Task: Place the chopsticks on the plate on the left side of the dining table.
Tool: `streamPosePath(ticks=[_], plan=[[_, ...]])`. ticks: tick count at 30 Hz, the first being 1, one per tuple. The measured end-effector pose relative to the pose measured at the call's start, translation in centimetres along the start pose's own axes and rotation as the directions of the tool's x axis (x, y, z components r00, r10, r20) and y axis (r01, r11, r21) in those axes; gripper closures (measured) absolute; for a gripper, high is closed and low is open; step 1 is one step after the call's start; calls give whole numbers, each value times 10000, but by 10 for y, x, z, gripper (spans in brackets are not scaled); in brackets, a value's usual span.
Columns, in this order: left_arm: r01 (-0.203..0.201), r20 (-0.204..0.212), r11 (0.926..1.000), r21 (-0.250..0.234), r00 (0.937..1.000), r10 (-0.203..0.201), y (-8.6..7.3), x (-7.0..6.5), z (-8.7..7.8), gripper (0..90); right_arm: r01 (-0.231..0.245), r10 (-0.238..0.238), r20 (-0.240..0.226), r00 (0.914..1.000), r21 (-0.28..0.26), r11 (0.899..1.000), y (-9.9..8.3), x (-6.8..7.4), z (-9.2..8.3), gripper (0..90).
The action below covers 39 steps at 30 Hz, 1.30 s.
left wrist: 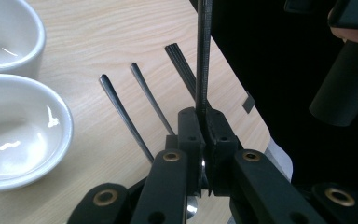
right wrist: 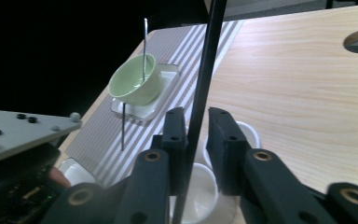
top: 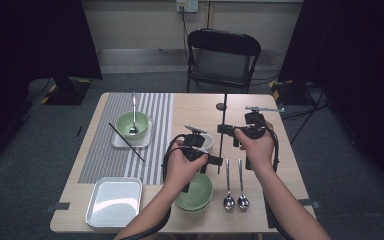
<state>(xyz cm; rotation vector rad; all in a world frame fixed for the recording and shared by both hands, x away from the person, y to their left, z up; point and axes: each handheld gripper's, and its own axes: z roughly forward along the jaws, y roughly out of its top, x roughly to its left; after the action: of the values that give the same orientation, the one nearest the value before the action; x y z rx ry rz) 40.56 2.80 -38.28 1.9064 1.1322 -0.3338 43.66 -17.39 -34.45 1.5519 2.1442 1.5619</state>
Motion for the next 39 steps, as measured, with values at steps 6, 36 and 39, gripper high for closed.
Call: streamPosePath(ticks=[6, 36, 39], plan=[[-54, -77, 10000, -1, 10000, 54, 0, 0, -3, 868, 230, -232, 419, 9989, 51, 9997, -3, -3, -1, 736], [233, -783, 9991, -351, 9966, -260, -4, 24, -38, 868, 1809, -1791, 1103, 9776, -64, 9835, -15, -19, -18, 297], [423, -928, 9980, -479, 9946, -466, -6, 30, -46, 868, 1853, -1833, 1172, 9761, -63, 9827, -20, -25, -20, 287]])
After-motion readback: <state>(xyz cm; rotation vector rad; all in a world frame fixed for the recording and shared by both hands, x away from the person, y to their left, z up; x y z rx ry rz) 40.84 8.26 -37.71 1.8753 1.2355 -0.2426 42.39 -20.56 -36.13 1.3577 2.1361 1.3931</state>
